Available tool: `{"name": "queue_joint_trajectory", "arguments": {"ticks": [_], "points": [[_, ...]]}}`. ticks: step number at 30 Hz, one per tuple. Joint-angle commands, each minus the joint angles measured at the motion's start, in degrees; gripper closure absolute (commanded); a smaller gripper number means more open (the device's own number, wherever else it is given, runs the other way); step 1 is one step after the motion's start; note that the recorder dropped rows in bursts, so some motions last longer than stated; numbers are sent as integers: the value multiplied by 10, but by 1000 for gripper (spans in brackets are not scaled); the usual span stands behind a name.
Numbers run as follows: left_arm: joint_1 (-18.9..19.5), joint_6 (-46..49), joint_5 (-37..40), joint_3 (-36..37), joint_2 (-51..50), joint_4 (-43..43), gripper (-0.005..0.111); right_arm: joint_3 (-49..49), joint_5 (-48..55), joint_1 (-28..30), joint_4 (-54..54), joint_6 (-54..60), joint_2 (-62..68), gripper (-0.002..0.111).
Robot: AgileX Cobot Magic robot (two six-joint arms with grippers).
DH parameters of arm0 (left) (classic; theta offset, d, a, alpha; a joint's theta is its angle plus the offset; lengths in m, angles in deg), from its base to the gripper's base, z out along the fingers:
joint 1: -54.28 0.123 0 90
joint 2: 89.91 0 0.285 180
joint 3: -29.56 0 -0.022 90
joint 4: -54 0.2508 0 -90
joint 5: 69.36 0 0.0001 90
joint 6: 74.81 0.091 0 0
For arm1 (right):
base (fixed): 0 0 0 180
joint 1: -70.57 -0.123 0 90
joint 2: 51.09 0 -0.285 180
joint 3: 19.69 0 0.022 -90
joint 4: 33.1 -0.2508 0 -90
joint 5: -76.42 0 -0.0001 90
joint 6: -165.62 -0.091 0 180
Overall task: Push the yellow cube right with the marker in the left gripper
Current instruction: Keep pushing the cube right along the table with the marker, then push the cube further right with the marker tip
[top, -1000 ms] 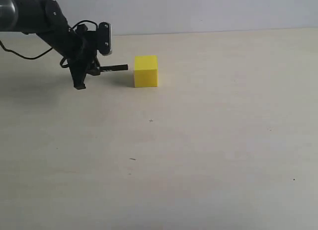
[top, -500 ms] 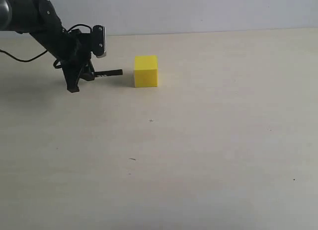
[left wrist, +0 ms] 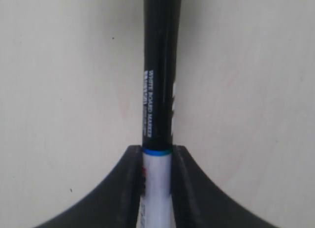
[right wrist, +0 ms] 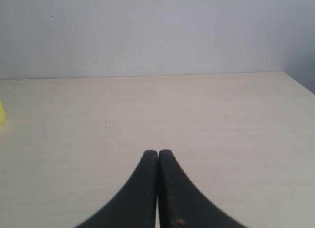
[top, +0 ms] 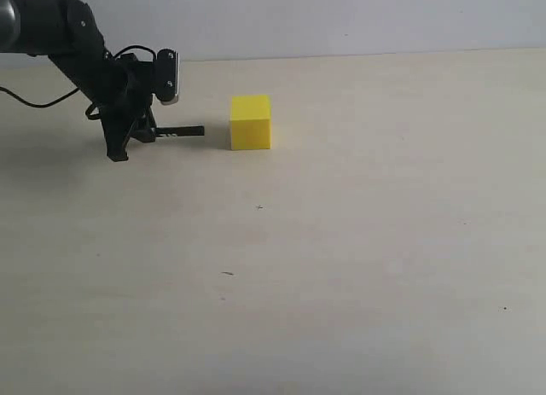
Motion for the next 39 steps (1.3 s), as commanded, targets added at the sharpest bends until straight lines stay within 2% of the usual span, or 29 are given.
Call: {"name": "queue_joint_trajectory", "arguments": {"ticks": [1, 19, 21, 24, 26, 28, 31, 39], "points": [[3, -12, -4, -2, 4, 2, 107, -3, -7, -1, 0, 2, -4, 108], [0, -31, -11, -2, 4, 6, 107, -3, -7, -1, 0, 2, -4, 108], [-16, -38, -19, -2, -2, 31, 107, -3, -7, -1, 0, 2, -4, 108], [-62, -67, -84, -7, -7, 41, 107, -3, -7, -1, 0, 2, -4, 108], [-96, -72, -72, -23, -14, 39, 107, -3, -7, -1, 0, 2, -4, 108], [-108, -72, -59, -24, -14, 41, 107, -3, -7, -1, 0, 2, -4, 108], [-111, -78, -58, -24, -12, 43, 107, -3, -7, -1, 0, 1, -4, 108], [-87, -112, -70, -24, -12, 73, 107, -3, -7, -1, 0, 1, -4, 108]]}}
